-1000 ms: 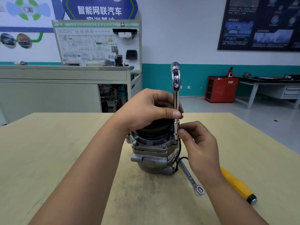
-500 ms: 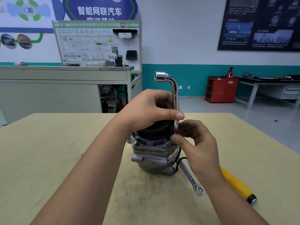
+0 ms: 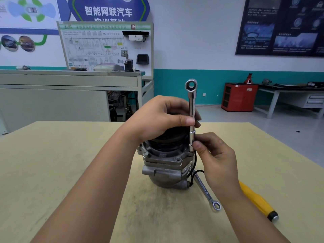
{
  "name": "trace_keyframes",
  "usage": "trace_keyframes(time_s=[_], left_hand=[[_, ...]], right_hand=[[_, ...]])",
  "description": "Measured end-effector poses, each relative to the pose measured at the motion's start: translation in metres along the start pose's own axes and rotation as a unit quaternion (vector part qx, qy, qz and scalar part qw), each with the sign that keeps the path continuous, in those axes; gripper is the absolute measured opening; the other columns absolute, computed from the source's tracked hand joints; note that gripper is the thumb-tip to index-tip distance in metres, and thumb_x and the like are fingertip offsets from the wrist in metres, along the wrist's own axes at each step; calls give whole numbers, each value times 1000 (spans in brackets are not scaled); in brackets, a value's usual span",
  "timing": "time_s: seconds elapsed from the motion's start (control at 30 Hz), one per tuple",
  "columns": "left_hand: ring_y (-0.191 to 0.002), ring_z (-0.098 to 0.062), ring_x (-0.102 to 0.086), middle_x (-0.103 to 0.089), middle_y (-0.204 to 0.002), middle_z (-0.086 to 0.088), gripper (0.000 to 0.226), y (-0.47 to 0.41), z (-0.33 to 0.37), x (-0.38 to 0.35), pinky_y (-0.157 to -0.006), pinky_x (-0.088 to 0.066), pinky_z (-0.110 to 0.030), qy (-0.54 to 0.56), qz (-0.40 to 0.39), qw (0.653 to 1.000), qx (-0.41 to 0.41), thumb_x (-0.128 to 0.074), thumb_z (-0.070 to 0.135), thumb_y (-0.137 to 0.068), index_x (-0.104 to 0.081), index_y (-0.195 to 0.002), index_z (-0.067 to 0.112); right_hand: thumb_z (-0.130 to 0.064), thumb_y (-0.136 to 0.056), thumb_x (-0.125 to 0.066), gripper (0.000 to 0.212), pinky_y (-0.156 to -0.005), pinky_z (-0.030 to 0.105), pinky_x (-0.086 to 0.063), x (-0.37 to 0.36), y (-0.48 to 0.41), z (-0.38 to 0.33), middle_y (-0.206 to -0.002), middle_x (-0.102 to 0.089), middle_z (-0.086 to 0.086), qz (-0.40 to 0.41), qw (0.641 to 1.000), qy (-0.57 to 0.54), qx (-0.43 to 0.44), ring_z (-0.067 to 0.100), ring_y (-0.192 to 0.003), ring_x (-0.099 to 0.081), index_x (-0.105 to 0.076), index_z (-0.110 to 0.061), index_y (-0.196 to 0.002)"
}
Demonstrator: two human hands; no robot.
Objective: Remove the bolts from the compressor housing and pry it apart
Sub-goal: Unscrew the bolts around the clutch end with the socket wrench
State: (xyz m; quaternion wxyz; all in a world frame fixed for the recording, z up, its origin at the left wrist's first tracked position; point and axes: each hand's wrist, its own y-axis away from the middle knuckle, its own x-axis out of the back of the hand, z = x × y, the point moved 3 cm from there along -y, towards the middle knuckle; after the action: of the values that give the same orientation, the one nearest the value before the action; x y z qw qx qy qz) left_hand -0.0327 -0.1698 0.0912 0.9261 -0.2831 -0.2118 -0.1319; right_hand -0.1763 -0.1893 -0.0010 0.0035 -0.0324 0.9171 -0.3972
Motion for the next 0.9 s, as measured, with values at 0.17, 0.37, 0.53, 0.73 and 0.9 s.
trace_keyframes(time_s=[0.17, 0.37, 0.53, 0.73, 0.9], left_hand=[[-81, -7, -70, -75, -78, 6, 10, 0, 0, 0, -82, -52, -17, -24, 23, 999, 9, -73, 14, -78, -70, -81, 23], [-73, -5, -66, -71, -72, 8, 15, 0, 3, 0, -79, -51, -22, -44, 42, 998, 10, -77, 27, -68, -70, -79, 21], [-70, -5, -62, -68, -69, 11, 24, -1, 3, -1, -74, -50, -23, -46, 43, 998, 2, -75, 38, -60, -68, -76, 21], [-82, -7, -71, -75, -80, 7, 11, 0, 1, 0, -85, -53, -21, -18, 16, 1000, -1, -78, 26, -70, -74, -77, 33], [-87, -9, -71, -76, -83, 4, 15, 1, 0, -2, -86, -52, -19, 22, -1, 1000, 0, -70, 25, -73, -72, -88, 25]], right_hand=[[-12, -83, -60, 19, -71, 10, -43, 1, 0, -3, -83, -64, -5, 10, 999, 23, 23, 5, -81, -59, -66, -30, -87], [-7, -78, -73, 35, -75, 12, -47, 1, 2, 0, -85, -67, -16, 13, 1000, 20, -6, 4, -82, -62, -62, -39, -86], [-6, -74, -76, 40, -75, 13, -47, -2, 3, 0, -85, -65, -19, 7, 999, 38, -5, 4, -82, -60, -59, -40, -85], [-10, -80, -70, 26, -76, 16, -46, -1, 5, -1, -82, -65, -10, 14, 999, 47, 4, 6, -82, -61, -61, -35, -84], [-3, -81, -66, 29, -73, 9, -44, -2, 3, -5, -83, -60, -7, 13, 998, 51, 31, 1, -81, -59, -61, -31, -86]])
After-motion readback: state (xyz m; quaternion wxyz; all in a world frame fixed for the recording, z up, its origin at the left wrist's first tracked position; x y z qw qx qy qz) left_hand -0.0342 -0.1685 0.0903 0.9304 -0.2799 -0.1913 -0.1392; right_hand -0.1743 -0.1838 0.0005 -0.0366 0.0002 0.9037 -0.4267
